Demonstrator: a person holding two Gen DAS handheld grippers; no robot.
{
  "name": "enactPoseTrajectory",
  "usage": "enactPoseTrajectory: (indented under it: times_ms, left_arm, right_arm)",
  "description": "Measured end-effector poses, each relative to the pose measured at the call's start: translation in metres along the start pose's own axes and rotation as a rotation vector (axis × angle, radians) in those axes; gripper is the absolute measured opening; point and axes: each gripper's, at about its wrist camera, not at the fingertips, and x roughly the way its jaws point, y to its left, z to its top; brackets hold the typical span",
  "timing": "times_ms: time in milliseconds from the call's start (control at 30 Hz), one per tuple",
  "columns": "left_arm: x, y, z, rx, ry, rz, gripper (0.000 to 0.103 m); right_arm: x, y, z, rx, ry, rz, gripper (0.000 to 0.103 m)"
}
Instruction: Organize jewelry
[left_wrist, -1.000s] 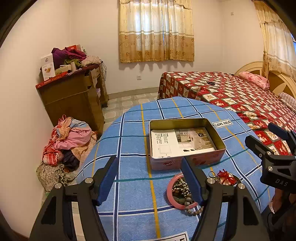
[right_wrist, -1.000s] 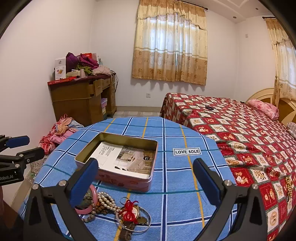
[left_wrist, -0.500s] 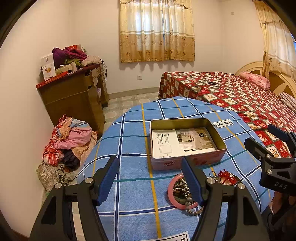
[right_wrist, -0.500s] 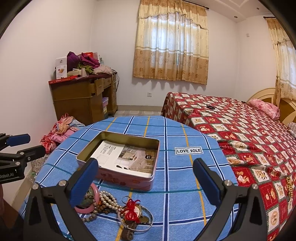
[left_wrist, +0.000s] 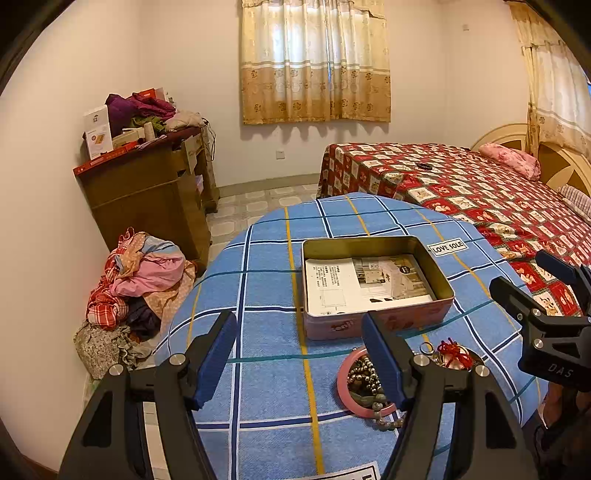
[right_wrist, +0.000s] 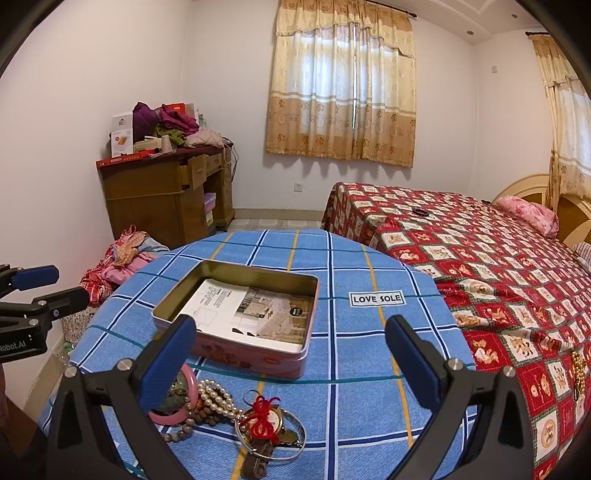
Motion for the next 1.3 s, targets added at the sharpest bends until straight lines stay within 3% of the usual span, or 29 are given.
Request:
enactPoseTrajectory:
  times_ms: [1033, 1300]
  left_arm:
    - [0.007, 0.01, -0.002, -0.004, 0.02, 0.029, 0.07]
    - [0.029, 0.011, -0.014, -0.005, 0.065, 0.04, 0.07]
  right_arm:
    - [0.006, -0.009, -0.007, 0.01, 0.019, -0.01, 0.103]
    - [0.013, -0.011, -0.012, 0.007, 0.043, -0.021, 0.103]
